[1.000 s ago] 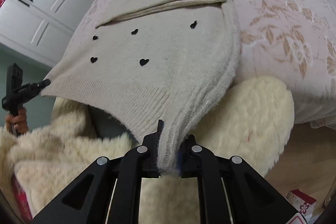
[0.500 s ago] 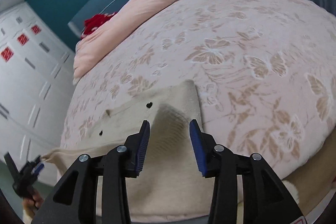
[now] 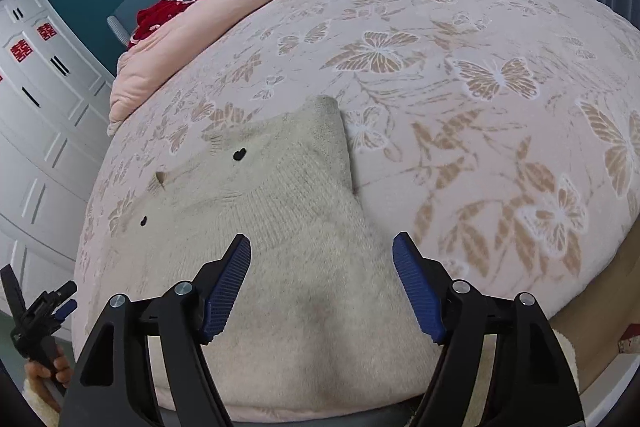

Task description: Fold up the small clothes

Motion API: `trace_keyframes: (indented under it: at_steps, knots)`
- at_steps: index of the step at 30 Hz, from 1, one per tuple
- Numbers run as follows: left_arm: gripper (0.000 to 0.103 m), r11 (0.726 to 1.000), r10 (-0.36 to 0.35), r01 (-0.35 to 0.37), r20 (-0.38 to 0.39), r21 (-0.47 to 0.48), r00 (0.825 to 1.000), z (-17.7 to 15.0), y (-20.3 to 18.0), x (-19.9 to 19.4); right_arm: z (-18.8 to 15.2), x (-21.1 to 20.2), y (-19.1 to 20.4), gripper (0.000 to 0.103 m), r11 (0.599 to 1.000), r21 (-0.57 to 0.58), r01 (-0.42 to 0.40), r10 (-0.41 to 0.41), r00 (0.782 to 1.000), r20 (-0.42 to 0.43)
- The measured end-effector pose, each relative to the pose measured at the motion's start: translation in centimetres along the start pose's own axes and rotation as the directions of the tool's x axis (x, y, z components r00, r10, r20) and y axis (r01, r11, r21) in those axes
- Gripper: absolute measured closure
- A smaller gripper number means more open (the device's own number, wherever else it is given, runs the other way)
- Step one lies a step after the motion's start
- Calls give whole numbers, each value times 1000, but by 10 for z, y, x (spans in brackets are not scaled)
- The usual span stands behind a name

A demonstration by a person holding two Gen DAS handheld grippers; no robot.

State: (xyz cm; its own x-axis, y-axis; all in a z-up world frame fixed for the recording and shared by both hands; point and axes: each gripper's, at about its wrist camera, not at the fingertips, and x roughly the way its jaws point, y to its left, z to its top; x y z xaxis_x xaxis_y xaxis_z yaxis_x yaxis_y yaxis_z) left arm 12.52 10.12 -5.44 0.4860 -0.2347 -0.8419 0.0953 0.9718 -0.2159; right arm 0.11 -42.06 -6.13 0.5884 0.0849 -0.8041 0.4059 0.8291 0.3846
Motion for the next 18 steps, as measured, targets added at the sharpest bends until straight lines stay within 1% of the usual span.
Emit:
trace_keyframes:
  at_steps: [2,4,5,7,8,9,10,11,12,13,14,15,16,18]
  knots:
    - [16,1000,-20,20,-35,-6,999,4,-3,19,7,16,3,30,1000,-12,13,-13,1000,-27]
    - [17,998,-51,48,-77,-32,996,7,-3,36,12,29,8,30,999,-31,24,-26,999,-42]
    - [19,997,-55,50,-102,-50,993,7,-3,43,14,35,10,30,999,-39,26,-28,998,-47]
    - [29,995,-88,80,-132,-65,987,8,-4,53,17,47,16,30,998,-57,30,-33,998,-57]
    - [39,995,-81,73,-142,-60,986,8,-6,56,18,52,18,30,997,-65,39,-43,997,-63]
    - [54,997,-65,58,-150,-52,987,8,-6,58,19,58,20,32,996,-75,50,-55,996,-70]
    - [64,998,-54,48,-148,-46,988,9,-6,58,20,62,21,38,995,-85,55,-61,995,-76]
    - [84,998,-42,36,-141,-42,989,9,-4,56,20,63,24,63,993,-103,55,-63,995,-76]
    - [94,998,-44,37,-131,-52,990,9,-1,52,19,63,26,78,987,-127,97,-106,992,-65]
    - [95,996,-64,56,-113,-77,992,10,3,45,18,59,28,81,981,-148,121,-130,990,-48]
    - [96,992,-85,76,-88,-99,993,9,7,35,17,54,29,89,981,-157,118,-125,992,-33]
    - [96,990,-101,93,-65,-107,993,7,9,25,15,47,29,92,980,-160,115,-120,993,-18]
    - [96,990,-102,97,-47,-101,994,6,8,15,13,40,29,93,980,-164,117,-120,993,-7]
    - [96,989,-120,118,-13,-94,993,2,7,-4,8,26,28,95,982,-166,95,-95,995,12]
